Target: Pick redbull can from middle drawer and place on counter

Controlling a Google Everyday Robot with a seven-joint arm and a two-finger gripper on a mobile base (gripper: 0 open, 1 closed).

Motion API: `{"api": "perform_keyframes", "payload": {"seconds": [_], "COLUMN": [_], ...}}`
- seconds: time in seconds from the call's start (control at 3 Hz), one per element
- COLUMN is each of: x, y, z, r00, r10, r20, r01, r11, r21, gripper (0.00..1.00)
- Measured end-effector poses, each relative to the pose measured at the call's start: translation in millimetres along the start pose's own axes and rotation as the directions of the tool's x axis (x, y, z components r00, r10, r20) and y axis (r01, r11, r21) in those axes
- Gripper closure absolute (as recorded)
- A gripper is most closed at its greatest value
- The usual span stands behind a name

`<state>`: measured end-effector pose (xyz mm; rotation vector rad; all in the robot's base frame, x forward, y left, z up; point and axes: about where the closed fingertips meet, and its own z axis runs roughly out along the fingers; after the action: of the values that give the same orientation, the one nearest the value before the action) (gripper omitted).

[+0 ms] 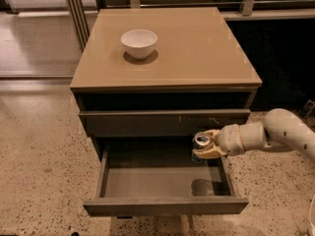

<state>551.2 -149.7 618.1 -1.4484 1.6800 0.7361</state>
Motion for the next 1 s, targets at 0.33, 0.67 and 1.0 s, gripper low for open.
{"api": "perform_keyframes", "payload": {"seconds": [0.33, 0.67, 1.0], "x": [-0.1, -27.1, -82.6], "y": [0.1, -0.8, -4.9], "z": [0.0, -18.0, -51.6], "r00": [1.000, 1.000, 0.999], "r10": [0.000, -0.017, -0.049], "r20": [0.000, 0.014, 0.018], "r01": [0.000, 0.017, 0.049], "r11": [1.0000, 0.9999, 0.9988], "r21": [0.000, -0.001, 0.005], "gripper": [1.00, 1.00, 1.00]}}
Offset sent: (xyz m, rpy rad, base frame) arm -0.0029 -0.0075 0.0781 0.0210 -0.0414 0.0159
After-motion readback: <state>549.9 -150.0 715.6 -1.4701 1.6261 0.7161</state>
